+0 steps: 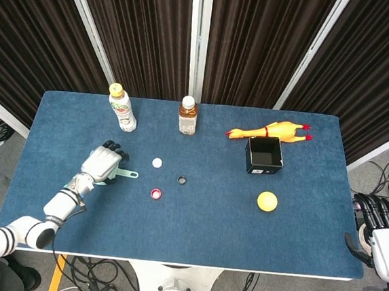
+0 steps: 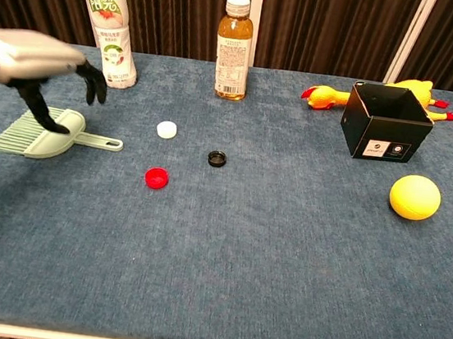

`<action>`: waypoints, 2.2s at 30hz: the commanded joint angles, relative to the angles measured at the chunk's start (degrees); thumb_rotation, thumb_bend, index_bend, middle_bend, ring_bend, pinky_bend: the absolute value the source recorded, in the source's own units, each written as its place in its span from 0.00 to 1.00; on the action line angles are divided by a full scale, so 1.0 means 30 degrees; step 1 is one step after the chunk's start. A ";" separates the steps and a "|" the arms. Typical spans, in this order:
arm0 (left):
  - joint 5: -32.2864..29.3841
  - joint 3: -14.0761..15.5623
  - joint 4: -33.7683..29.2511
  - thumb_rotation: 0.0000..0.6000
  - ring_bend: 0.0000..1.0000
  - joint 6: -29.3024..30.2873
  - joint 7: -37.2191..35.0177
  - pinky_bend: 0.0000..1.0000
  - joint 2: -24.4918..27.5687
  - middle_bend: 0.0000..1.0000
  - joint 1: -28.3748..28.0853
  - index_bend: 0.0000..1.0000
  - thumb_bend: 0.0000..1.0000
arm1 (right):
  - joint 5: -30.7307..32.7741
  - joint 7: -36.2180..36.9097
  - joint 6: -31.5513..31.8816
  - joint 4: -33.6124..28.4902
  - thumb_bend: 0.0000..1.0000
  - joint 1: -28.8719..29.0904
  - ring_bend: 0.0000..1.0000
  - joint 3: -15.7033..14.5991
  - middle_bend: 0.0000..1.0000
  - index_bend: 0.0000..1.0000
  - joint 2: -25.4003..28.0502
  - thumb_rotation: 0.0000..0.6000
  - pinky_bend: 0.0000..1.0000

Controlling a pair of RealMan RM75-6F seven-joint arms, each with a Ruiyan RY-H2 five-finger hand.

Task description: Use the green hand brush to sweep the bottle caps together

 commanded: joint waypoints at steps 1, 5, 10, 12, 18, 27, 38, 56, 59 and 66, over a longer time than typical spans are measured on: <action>-0.0921 0.0321 0.0660 1.00 0.16 -0.0238 0.1082 0.14 -0.1004 0.33 -0.0399 0.31 0.20 | 0.0018 -0.0035 0.0011 -0.0037 0.29 -0.0031 0.00 -0.0007 0.09 0.00 0.0009 1.00 0.00; -0.1356 0.0525 0.1329 1.00 0.16 0.0079 0.1655 0.14 -0.1867 0.33 -0.0469 0.31 0.22 | 0.0080 -0.0017 0.0039 -0.0013 0.28 -0.0112 0.00 -0.0035 0.09 0.00 0.0007 1.00 0.00; -0.1735 0.0693 0.2062 1.00 0.16 -0.0007 0.1925 0.14 -0.2410 0.33 -0.0634 0.32 0.28 | 0.0191 0.0011 -0.0021 0.0023 0.28 -0.0144 0.00 -0.0034 0.09 0.00 -0.0034 1.00 0.00; -0.1718 0.0800 0.2501 1.00 0.16 0.0155 0.2214 0.14 -0.2599 0.34 -0.0693 0.33 0.29 | 0.0211 0.0044 -0.0023 0.0068 0.28 -0.0160 0.00 -0.0035 0.09 0.00 -0.0061 1.00 0.00; -0.1979 0.1022 0.2958 1.00 0.18 0.0247 0.2867 0.14 -0.2800 0.36 -0.0808 0.36 0.31 | 0.0422 0.0291 -0.0178 0.0297 0.28 -0.0165 0.00 -0.0014 0.09 0.00 -0.0128 1.00 0.00; -0.2506 0.1223 0.3358 1.00 0.22 0.0765 0.4400 0.14 -0.3403 0.41 -0.0970 0.40 0.31 | 0.0600 0.0538 -0.0307 0.0538 0.28 -0.0148 0.00 0.0045 0.09 0.00 -0.0222 1.00 0.00; -0.3021 0.1335 0.4112 1.00 0.25 0.0522 0.5296 0.14 -0.3953 0.46 -0.1293 0.44 0.31 | 0.0852 0.0856 -0.0414 0.0855 0.28 -0.0209 0.00 0.0075 0.09 0.00 -0.0329 1.00 0.00; 0.1168 0.1248 0.4080 1.00 0.40 0.2730 -0.1136 0.46 -0.2704 0.55 -0.0539 0.54 0.41 | 0.0786 0.1031 -0.0092 0.0945 0.28 -0.0428 0.00 0.0083 0.09 0.00 -0.0303 1.00 0.00; 0.2217 0.0848 0.3325 1.00 0.40 0.3206 -0.4333 0.46 -0.1847 0.55 -0.0476 0.54 0.41 | 0.0763 0.0972 -0.0098 0.0902 0.28 -0.0438 0.00 0.0070 0.09 0.00 -0.0306 1.00 0.00; 0.4389 0.0398 0.4038 1.00 0.40 0.3040 -0.9703 0.46 -0.1328 0.55 -0.1484 0.53 0.43 | 0.0769 0.0642 -0.0204 0.0622 0.28 -0.0403 0.00 0.0082 0.09 0.00 -0.0200 1.00 0.00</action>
